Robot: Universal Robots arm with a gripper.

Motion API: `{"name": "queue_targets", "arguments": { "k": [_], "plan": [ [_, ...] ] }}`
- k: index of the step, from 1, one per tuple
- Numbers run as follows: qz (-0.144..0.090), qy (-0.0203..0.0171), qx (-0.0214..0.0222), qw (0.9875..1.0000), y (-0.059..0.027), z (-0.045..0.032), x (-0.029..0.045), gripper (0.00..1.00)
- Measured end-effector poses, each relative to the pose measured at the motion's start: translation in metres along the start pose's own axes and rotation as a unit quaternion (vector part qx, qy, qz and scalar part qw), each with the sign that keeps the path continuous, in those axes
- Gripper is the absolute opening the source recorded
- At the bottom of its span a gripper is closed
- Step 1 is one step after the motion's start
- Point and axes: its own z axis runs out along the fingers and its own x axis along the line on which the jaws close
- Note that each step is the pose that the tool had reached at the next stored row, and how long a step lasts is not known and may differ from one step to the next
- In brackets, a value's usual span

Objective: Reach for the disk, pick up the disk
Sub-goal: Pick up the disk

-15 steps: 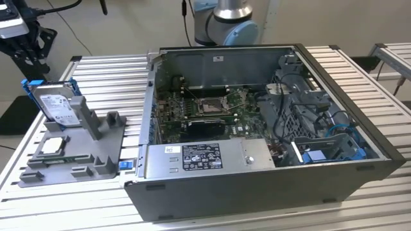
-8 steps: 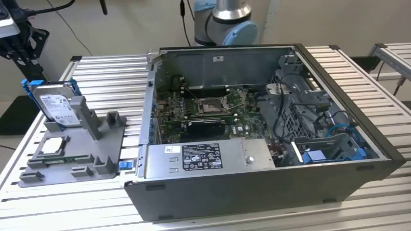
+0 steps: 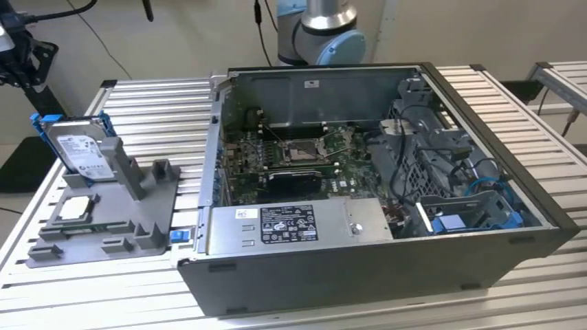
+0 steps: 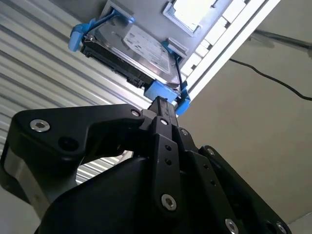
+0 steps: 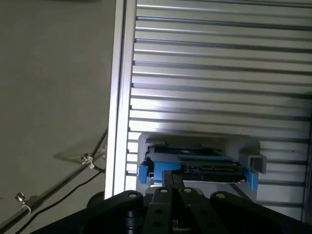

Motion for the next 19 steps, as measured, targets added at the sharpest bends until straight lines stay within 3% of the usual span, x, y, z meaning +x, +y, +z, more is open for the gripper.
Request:
{"name": "queue_targets", "arguments": {
  "k": [11, 19],
  "plan": [
    [0.002, 0.0000, 0.0000, 1.0000, 0.0001, 0.0000, 0.0000, 0.00],
    [0.010, 0.0011, -0.0001, 1.0000, -0.0064, -0.0002, -0.0042, 0.00]
  ]
}}
